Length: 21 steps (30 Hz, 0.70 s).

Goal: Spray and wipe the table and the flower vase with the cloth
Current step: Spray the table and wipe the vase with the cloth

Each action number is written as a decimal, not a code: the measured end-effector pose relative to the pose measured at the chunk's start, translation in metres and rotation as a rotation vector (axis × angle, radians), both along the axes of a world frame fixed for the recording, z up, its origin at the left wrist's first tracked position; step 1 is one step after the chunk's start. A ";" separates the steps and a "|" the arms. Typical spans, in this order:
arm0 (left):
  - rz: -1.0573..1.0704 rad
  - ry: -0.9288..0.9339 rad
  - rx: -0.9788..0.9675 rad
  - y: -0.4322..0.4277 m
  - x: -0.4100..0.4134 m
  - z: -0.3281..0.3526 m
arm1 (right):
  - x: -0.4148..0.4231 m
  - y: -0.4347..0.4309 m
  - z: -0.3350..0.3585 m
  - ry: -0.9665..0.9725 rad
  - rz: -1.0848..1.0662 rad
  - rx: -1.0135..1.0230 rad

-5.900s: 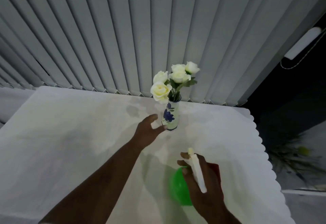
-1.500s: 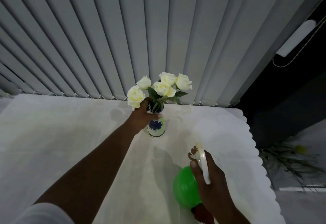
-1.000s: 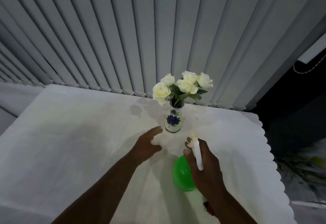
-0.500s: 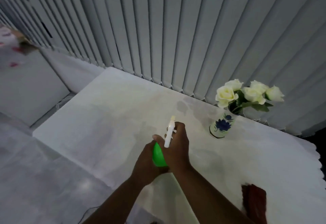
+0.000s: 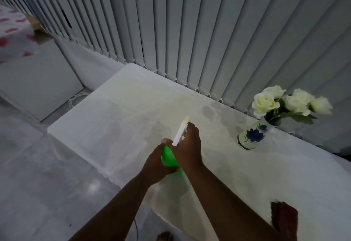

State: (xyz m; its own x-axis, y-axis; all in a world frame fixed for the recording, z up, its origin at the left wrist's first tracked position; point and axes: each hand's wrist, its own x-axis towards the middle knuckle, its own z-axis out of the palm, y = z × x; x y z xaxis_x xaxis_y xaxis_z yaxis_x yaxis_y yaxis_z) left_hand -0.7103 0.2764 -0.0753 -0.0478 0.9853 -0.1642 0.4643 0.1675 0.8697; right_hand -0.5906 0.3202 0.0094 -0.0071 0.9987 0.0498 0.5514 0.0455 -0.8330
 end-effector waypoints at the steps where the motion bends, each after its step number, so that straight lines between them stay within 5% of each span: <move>1: 0.023 -0.029 0.017 -0.003 0.000 -0.002 | 0.005 -0.002 -0.001 0.020 0.024 -0.011; 8: 0.438 0.047 0.084 -0.081 0.028 -0.027 | 0.104 -0.031 -0.018 0.132 0.043 -0.066; 11: 0.280 0.035 0.094 -0.103 0.065 -0.028 | 0.176 -0.058 -0.030 -0.019 -0.051 -0.094; 15: 0.030 0.009 0.147 -0.074 0.128 -0.008 | 0.268 -0.111 -0.049 -0.549 -0.167 -0.059; 18: -0.072 -0.043 0.183 -0.021 0.177 0.019 | 0.310 -0.145 -0.059 -0.610 -0.192 -0.106; 21: -0.086 -0.092 0.216 0.041 0.220 0.045 | 0.330 -0.162 -0.069 -0.627 -0.129 0.157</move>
State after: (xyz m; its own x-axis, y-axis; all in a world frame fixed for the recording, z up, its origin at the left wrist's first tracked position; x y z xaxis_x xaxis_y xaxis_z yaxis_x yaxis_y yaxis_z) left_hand -0.4900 0.3174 -0.0306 0.0432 0.9978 0.0507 0.3857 -0.0635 0.9204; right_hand -0.2603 0.1581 -0.0598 0.0374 0.9746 0.2209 0.9392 0.0413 -0.3410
